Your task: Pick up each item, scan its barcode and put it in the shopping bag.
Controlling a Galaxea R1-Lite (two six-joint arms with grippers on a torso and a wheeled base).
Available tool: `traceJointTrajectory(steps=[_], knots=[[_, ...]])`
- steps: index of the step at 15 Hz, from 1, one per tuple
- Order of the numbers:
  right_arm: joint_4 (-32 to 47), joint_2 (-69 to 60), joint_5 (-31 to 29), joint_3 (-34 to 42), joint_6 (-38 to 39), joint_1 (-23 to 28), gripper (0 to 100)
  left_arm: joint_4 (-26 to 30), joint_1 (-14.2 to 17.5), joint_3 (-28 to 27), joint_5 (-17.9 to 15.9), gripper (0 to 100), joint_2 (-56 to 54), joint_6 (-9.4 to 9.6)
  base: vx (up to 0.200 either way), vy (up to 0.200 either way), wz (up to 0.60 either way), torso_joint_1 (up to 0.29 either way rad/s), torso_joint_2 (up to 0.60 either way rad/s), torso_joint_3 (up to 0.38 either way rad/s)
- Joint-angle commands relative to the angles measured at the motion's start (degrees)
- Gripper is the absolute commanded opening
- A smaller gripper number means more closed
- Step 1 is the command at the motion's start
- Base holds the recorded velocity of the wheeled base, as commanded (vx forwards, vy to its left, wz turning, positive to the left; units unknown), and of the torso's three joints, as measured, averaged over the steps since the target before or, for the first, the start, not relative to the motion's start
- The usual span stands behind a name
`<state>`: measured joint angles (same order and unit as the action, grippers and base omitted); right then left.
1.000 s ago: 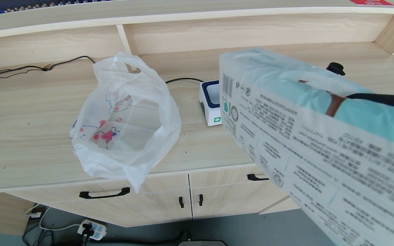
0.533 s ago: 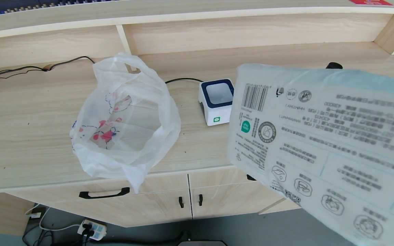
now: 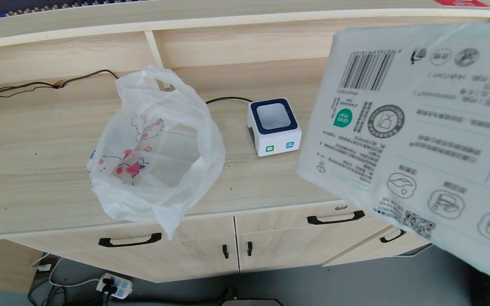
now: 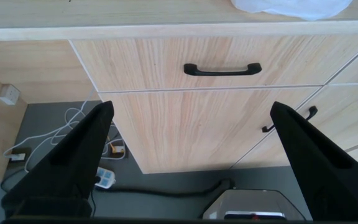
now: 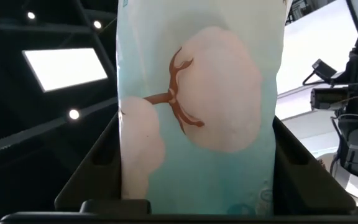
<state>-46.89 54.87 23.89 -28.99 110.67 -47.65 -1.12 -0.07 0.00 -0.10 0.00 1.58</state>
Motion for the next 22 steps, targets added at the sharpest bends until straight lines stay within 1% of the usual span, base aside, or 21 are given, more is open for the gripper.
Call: traceJointTrajectory(steps=[1, 4, 7, 9, 12, 13, 14, 15, 16, 17, 18, 19, 20, 21, 22], knots=[[-1.5, 0.5, 0.0, 0.7, 0.0, -1.0, 0, 0.0, 0.0, 0.0, 0.0, 100, 0.0, 0.00, 0.000, 0.000, 0.00, 0.000, 0.00, 0.000], [-4.0, 0.6, 0.0, 0.2, -0.2, -1.3, 0, 0.0, 0.0, 0.0, 0.0, 100, 0.0, 0.00, 0.000, 0.000, 0.00, 0.000, 0.00, 0.000], [-5.4, 0.9, 0.0, 0.2, -0.8, -3.1, 0, 0.0, 0.0, 0.0, 0.0, 100, 0.1, 0.00, 0.000, 0.000, 0.00, 0.000, 0.00, 0.000], [-7.0, 0.8, 0.0, 1.2, -2.2, -3.5, 0, 0.0, 0.0, 0.0, 0.0, 100, 0.1, 0.00, 0.000, 0.000, 0.00, 0.000, 0.00, 0.000], [-7.1, 0.2, 0.0, 3.1, -2.4, -3.5, 0, 0.0, 0.0, 0.0, 0.0, 100, 0.1, 0.00, 0.000, 0.000, 0.00, 0.000, 0.00, 0.000], [-7.0, 0.1, 0.0, 3.9, -3.5, -3.5, 0, 0.0, 0.0, 0.0, 0.0, 100, 0.0, 0.00, 0.000, 0.000, 0.00, 0.000, 0.00, 0.000], [-7.0, 0.2, 0.1, 5.1, -6.3, -3.5, 0, 0.0, 0.0, 0.0, 0.0, 100, 0.0, 0.00, 0.000, 0.000, 0.00, 0.000, 0.00, 0.000], [-6.9, 0.6, 0.3, 7.3, -11.5, -3.5, 0, 0.0, 0.0, 0.0, 0.0, 100, 0.0, -0.09, 0.000, 0.000, 0.00, 0.000, 0.00, 0.000], [-6.9, 0.9, 1.0, 9.7, -18.6, -3.5, 0, 0.0, 0.0, 0.0, 0.0, 100, 0.1, -0.09, 0.000, 0.000, 0.00, 0.000, 0.00, 0.000], [-6.6, 1.8, 1.7, 13.1, -35.2, -3.4, 0, 0.0, 0.0, 0.0, 0.0, 100, 0.0, -0.09, 0.000, 0.000, 0.00, 0.000, 0.00, 0.000], [-5.7, 2.8, 1.9, 13.3, -44.0, -2.8, 0, 0.0, 0.0, 0.0, 0.0, 100, 0.0, -0.18, 0.000, 0.000, 0.00, 0.000, 0.00, 0.000], [-2.0, 3.7, 1.9, 10.8, -51.3, -1.0, 0, 0.0, 0.0, 0.0, 0.0, 100, 0.1, -0.18, 0.000, 0.000, 0.00, 0.000, 0.00, 0.000], [3.4, 3.9, 1.8, 8.0, -57.4, 0.0, 0, 0.0, 0.0, 0.0, 0.0, 100, 0.1, -0.18, 0.000, 0.000, 0.00, 0.000, 0.00, 0.000], [6.7, 4.3, 1.5, 6.5, -62.4, 0.5, 0, 0.0, 0.0, 0.0, 0.0, 100, 0.1, -0.09, 0.000, 0.000, 0.00, 0.000, 0.00, 0.000], [13.5, 6.0, -0.3, 3.1, -76.0, 3.3, 0, 0.0, 0.0, 0.0, 0.0, 100, 0.1, -0.09, 0.000, 0.000, 0.00, 0.000, 0.00, 0.000]])
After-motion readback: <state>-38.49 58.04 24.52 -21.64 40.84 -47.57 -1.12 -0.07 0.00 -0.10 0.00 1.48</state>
